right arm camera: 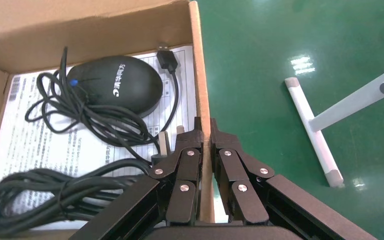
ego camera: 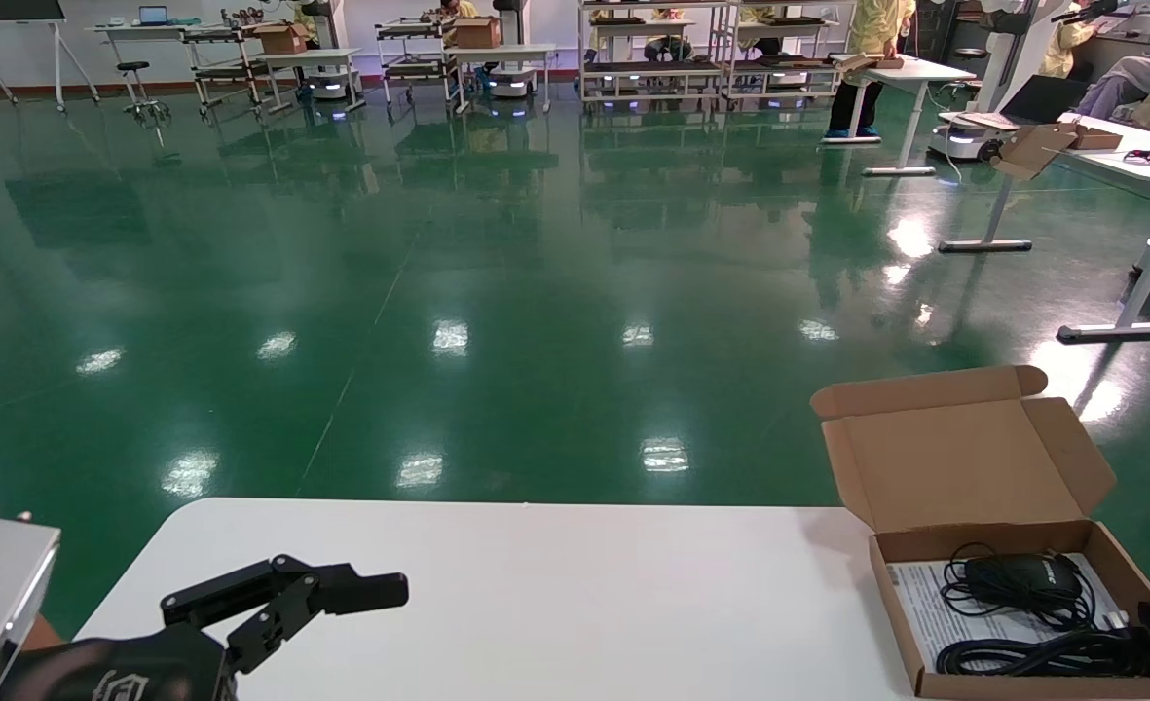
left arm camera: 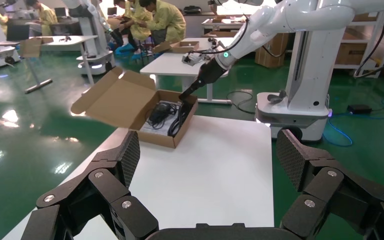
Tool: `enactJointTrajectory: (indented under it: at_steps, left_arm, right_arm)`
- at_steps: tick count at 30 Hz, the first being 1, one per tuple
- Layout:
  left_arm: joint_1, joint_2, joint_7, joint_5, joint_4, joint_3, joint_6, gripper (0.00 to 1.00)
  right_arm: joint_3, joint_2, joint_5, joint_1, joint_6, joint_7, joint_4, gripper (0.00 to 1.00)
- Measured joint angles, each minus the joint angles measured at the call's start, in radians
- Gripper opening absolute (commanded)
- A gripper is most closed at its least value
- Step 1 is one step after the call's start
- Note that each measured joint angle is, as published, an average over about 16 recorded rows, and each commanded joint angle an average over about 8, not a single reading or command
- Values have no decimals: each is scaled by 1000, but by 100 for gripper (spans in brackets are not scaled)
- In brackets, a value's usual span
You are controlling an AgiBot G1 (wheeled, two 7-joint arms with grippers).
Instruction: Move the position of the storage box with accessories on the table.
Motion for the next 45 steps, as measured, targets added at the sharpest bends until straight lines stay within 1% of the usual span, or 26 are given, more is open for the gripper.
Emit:
enactJointTrajectory:
  at_steps: [10, 13, 15, 17, 18, 20, 23, 25, 26, 28, 38, 45]
  left_arm:
    - [0, 0, 0, 0, 0, 0, 0, 100]
    - [0, 0, 0, 0, 0, 0, 0, 100]
    - [0, 0, 0, 0, 0, 0, 0, 100]
    - [0, 0, 0, 0, 0, 0, 0, 100]
    - [0, 0, 0, 0, 0, 0, 0, 100]
    - [0, 0, 0, 0, 0, 0, 0, 100]
    - [0, 0, 0, 0, 0, 0, 0, 100]
    - [0, 0, 0, 0, 0, 0, 0, 100]
    - [0, 0, 0, 0, 0, 0, 0, 100]
    - [0, 0, 0, 0, 0, 0, 0, 100]
    - [0, 0, 0, 0, 0, 0, 0, 100]
    - [0, 0, 0, 0, 0, 0, 0, 100]
  right_arm:
    - [6, -8, 9, -31, -1, -13, 5, 0]
    - [7, -10, 10, -40, 1, -17, 5, 2]
    - [8, -10, 11, -45, 3, -20, 5, 6]
    - [8, -11, 11, -51, 4, -23, 5, 14]
    - [8, -11, 12, -53, 5, -24, 5, 20]
    - [9, -11, 12, -58, 7, -27, 5, 36]
    - [9, -11, 13, -64, 10, -31, 5, 69]
    - [10, -11, 13, -67, 12, -33, 5, 86]
    - [10, -11, 14, -68, 13, -35, 5, 92]
    - [10, -11, 14, -70, 14, -37, 6, 99]
    - [13, -11, 18, -67, 18, -41, 9, 100]
    - [20, -8, 28, -49, -1, -35, 11, 100]
